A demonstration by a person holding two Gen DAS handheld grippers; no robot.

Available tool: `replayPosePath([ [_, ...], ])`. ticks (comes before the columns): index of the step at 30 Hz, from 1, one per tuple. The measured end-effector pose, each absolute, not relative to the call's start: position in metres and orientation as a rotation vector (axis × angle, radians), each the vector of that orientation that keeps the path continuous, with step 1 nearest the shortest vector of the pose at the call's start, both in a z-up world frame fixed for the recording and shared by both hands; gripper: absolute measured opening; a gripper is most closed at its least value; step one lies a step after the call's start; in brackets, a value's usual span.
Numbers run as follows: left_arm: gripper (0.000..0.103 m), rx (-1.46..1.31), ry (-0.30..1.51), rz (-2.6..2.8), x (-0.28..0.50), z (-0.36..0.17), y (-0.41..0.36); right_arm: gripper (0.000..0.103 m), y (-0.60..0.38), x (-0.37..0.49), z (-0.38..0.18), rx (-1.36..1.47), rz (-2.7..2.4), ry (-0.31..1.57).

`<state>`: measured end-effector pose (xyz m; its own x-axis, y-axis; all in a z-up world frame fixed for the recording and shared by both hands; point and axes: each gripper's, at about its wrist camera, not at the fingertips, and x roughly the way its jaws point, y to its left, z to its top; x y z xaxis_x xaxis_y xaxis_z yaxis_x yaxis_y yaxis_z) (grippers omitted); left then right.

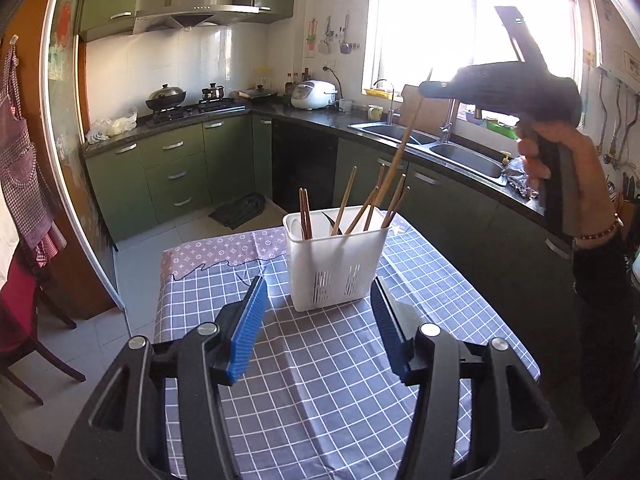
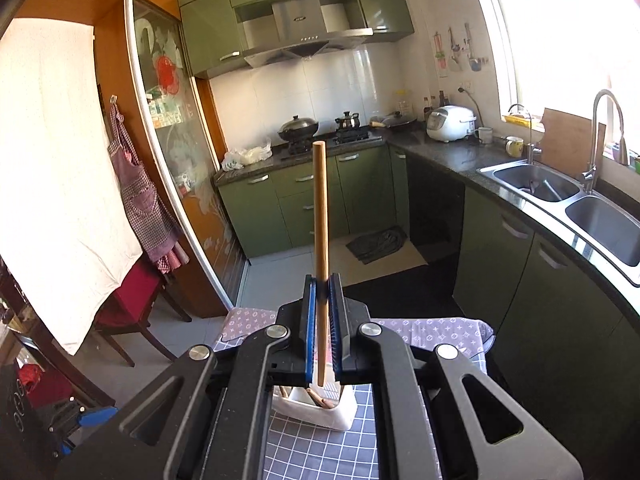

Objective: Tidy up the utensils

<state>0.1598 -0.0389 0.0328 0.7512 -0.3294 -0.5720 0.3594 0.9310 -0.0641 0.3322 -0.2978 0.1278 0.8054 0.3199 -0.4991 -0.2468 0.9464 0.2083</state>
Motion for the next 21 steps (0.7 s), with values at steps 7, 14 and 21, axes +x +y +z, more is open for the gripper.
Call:
replayPosePath([
  [7,0.053,-0.018,0.61,-0.346,0.143,0.005,-0.036,0.007,-0.269,0.364,0.076,0.1,0.311,0.656],
  [14,0.059,-0.026,0.595,-0.321,0.136,-0.006,-0.042,0.01,-0.257,0.375,0.052,0.062,0.304,0.709],
  [21,0.06,-0.021,0.593,-0.315,0.128,-0.009,-0.044,0.028,-0.278,0.313,0.093,0.115,0.354,0.574],
])
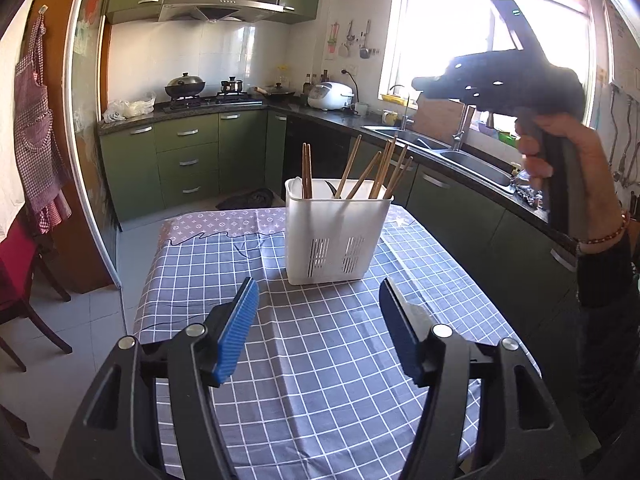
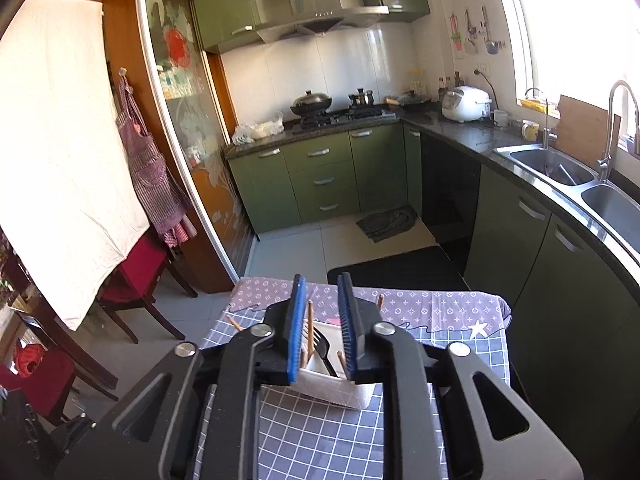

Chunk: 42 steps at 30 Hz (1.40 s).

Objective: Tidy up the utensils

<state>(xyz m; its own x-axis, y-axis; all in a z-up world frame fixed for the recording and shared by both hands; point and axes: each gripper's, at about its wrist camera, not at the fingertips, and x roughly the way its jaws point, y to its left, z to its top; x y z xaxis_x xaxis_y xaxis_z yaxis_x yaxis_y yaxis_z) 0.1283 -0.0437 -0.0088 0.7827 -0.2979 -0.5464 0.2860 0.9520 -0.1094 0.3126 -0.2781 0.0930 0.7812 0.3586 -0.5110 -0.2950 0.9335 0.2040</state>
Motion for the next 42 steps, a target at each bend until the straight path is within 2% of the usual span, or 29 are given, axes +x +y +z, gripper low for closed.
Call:
replayPosePath([
  [2,0.064,-0.021,0.585,-0.314,0.124,-0.008,-0.045,0.033,-0.287,0.275,0.104,0.118,0.359,0.507],
  [3,0.065,-0.022,0.582,-0.316,0.122,-0.009,-0.046,0.04,-0.292,0.256,0.105,0.117,0.358,0.479],
  [8,0.074,-0.001,0.574,-0.318,0.108,-0.014,-0.053,0.079,-0.315,0.163,0.07,0.138,0.305,0.393],
  [9,0.074,0.003,0.57,-0.319,0.105,-0.015,-0.055,0.092,-0.317,0.146,0.058,0.142,0.289,0.384],
  [10,0.077,0.005,0.566,-0.319,0.101,-0.016,-0.057,0.098,-0.317,0.13,0.047,0.14,0.278,0.375],
  [13,0.088,-0.001,0.545,-0.311,0.09,-0.017,-0.061,0.098,-0.314,0.091,0.016,0.123,0.249,0.375],
  [17,0.092,0.005,0.526,-0.286,0.072,-0.016,-0.062,0.098,-0.306,0.056,-0.012,0.145,0.274,0.386],
  [28,0.096,-0.01,0.492,-0.217,0.03,-0.012,-0.046,0.098,-0.275,-0.001,-0.013,0.038,0.209,0.288],
  [42,0.096,-0.007,0.472,-0.218,0.007,-0.004,-0.046,0.098,-0.265,-0.014,-0.006,0.001,0.177,0.283],
])
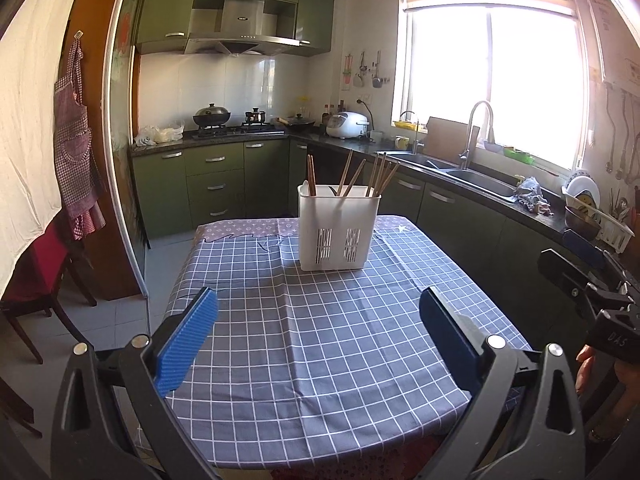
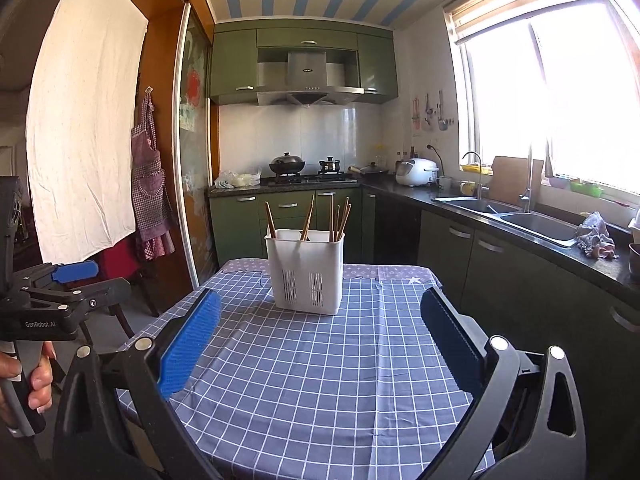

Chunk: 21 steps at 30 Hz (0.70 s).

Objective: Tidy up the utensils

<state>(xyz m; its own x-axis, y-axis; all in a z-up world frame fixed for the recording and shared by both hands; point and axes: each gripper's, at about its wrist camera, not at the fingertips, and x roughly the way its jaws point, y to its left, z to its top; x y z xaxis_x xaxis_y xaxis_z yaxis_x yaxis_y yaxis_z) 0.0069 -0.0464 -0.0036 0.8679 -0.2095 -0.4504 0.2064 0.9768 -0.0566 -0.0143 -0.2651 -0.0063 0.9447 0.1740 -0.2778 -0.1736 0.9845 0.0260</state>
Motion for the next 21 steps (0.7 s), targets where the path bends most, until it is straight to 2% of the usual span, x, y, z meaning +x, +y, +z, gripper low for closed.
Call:
replayPosePath([
  [21,0.096,-0.006,0.463,-0.202,-0.007,-0.002,-0.046,0.098,-0.258,-0.015,-0.004,0.001,0.203,0.29],
])
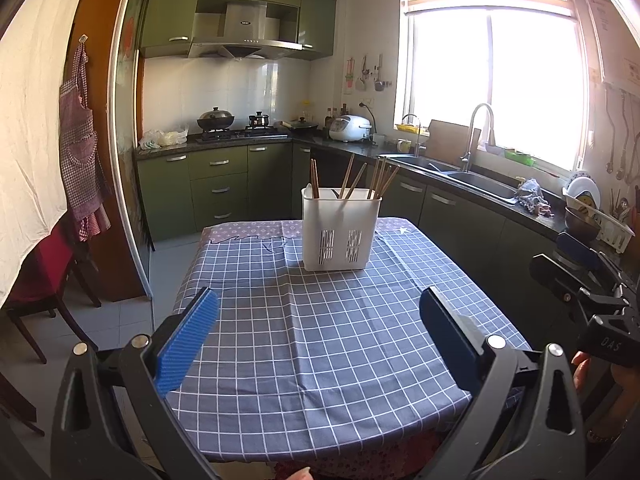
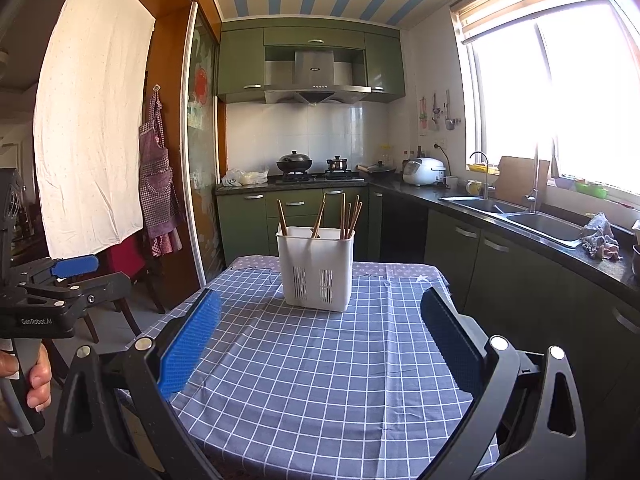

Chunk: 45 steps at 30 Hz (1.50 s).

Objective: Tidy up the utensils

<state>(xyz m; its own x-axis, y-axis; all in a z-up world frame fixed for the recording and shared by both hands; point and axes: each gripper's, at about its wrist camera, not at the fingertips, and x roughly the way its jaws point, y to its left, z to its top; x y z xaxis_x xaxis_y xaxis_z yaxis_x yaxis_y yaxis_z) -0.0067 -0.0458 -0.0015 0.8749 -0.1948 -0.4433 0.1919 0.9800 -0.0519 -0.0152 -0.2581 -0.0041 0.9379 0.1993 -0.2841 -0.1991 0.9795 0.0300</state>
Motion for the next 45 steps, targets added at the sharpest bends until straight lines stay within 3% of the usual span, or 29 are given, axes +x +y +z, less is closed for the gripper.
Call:
replayPosePath([
  [45,0.096,-0.011,0.487,-0.161,-0.006,0.0,-0.043,0.098,-0.254,-0.004,-0.015,0.009,0.214,0.322],
])
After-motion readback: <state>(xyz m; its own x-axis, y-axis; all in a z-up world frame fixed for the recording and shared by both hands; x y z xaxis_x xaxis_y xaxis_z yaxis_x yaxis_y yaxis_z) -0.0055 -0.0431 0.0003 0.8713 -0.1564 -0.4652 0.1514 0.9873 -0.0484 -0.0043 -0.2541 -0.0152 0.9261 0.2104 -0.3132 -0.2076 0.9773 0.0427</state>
